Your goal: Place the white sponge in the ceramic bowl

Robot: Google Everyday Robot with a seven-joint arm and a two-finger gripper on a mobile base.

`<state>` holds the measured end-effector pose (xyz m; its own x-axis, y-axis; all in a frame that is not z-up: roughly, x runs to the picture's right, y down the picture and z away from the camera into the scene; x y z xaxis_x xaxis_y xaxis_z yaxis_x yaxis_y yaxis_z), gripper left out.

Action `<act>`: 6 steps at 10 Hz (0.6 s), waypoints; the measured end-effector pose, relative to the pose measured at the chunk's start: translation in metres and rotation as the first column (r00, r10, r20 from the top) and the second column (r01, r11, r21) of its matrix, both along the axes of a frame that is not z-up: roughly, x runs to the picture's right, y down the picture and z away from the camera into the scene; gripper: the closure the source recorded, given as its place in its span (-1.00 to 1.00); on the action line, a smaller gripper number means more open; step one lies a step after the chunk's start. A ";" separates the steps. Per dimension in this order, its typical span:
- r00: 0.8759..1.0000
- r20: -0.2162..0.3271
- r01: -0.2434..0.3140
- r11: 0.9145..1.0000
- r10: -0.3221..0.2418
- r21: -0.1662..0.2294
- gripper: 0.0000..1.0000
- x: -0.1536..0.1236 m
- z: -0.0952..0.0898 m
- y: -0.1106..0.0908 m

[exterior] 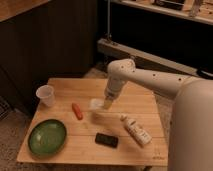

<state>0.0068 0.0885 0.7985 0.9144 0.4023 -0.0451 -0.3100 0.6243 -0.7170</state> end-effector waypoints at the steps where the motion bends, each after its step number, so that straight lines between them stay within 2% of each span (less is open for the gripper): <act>1: 1.000 0.003 0.000 1.000 0.000 0.000 0.92 -0.003 -0.008 0.006; 2: 1.000 0.007 0.004 1.000 -0.004 0.002 0.92 -0.006 -0.016 0.007; 4: 1.000 0.006 0.008 1.000 -0.008 -0.003 0.92 -0.005 -0.021 0.005; 6: 1.000 0.014 0.019 1.000 -0.019 -0.006 0.92 -0.017 -0.035 0.012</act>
<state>-0.0104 0.1003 0.7631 0.9223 0.3849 -0.0344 -0.2880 0.6254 -0.7252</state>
